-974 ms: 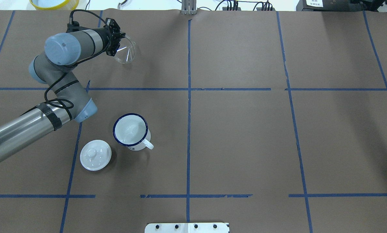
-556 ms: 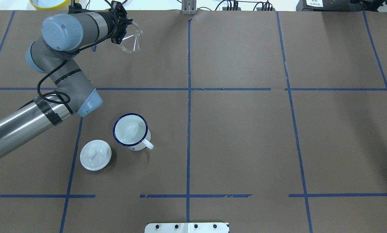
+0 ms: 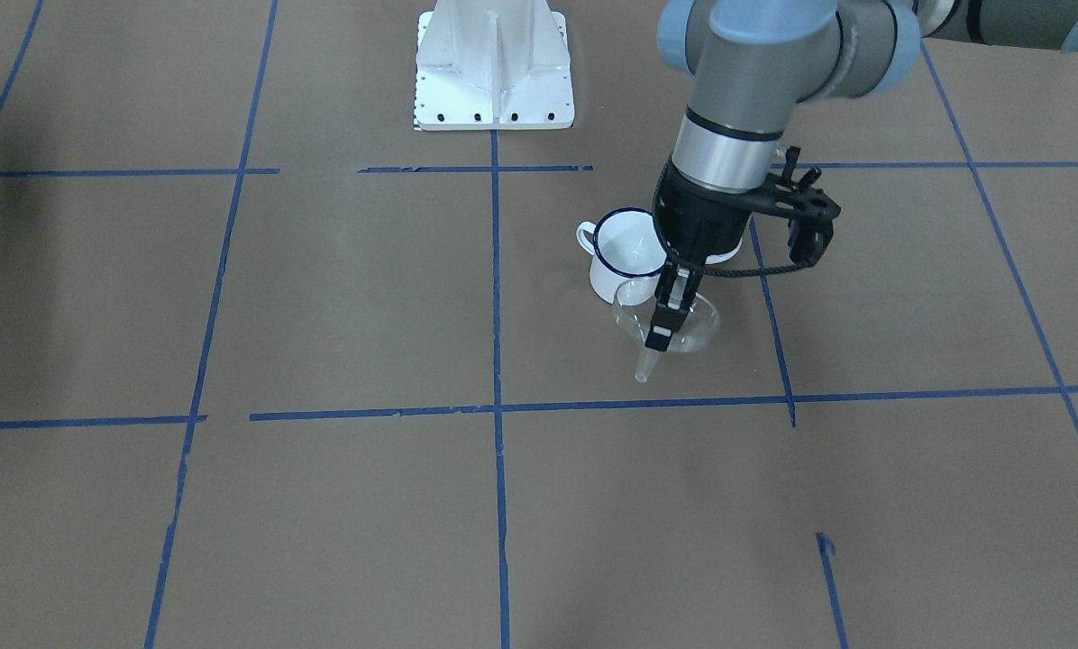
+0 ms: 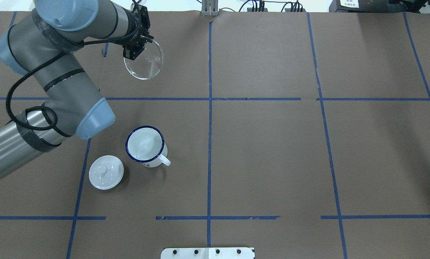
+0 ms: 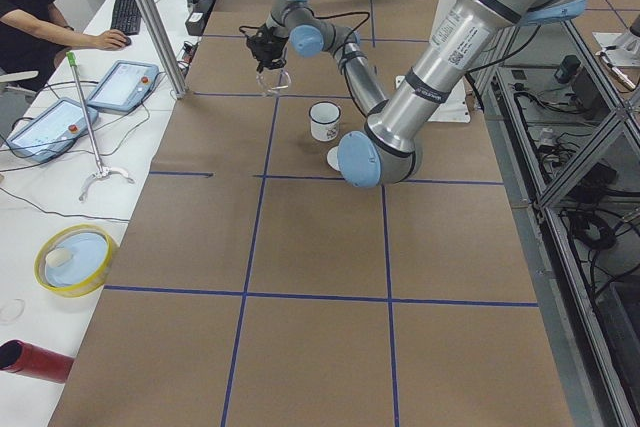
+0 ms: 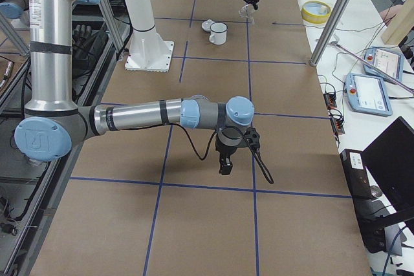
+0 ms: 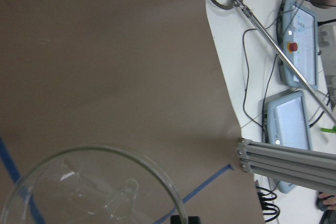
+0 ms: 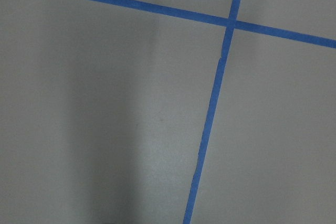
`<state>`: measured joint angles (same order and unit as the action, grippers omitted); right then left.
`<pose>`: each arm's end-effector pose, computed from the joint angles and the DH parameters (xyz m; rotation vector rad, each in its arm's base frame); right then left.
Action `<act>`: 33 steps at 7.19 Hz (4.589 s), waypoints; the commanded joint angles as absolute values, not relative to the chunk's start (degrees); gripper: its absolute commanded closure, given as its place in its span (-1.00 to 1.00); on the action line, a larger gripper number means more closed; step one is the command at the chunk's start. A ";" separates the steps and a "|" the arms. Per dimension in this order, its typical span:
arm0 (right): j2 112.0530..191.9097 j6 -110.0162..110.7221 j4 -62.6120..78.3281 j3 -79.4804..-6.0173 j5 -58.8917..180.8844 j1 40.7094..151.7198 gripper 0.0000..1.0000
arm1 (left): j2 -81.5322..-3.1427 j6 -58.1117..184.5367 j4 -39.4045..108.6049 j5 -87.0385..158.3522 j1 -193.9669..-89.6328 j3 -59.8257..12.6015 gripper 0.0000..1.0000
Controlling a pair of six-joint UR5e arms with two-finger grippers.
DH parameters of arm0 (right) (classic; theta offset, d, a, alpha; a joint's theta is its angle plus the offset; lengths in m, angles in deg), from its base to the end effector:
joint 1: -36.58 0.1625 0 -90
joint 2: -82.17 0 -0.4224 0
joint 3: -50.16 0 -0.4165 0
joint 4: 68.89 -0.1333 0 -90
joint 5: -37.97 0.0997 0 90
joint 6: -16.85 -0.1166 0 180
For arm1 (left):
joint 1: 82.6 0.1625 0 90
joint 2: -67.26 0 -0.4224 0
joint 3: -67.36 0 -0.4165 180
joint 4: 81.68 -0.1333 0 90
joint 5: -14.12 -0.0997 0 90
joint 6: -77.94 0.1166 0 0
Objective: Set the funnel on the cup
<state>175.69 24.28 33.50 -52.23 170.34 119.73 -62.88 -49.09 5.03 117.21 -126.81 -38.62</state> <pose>-0.0029 -0.4829 0.6120 -0.0550 -0.7410 -0.2150 0.3951 -0.5335 0.1288 -0.1648 0.9936 -1.2007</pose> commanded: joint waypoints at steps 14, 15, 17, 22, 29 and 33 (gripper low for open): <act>175.69 24.32 33.50 -52.23 170.34 119.73 -1.00 | -63.45 -21.20 -8.49 125.92 -117.16 -35.04 1.00; 175.69 24.32 33.50 -52.23 170.34 119.73 -1.00 | -63.09 -21.11 -8.29 125.83 -117.15 -34.34 1.00; 175.69 24.24 33.50 -52.23 170.34 119.73 -1.00 | -62.91 -21.11 -7.94 125.83 -116.62 -34.16 1.00; 175.69 24.32 33.50 -52.23 170.34 119.73 -1.00 | -63.17 -20.41 -6.71 125.31 -116.44 -33.80 0.77; 175.69 24.32 33.50 -52.23 170.34 119.73 -1.00 | -62.04 -5.51 -9.42 125.30 -125.10 -40.62 -1.00; 175.69 24.32 33.50 -52.23 170.34 119.73 -1.00 | -43.12 30.46 -3.59 136.24 -143.19 -49.27 -1.00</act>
<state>175.69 24.32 33.50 -52.23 170.34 119.73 -50.98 17.74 -7.74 130.65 -136.47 -48.41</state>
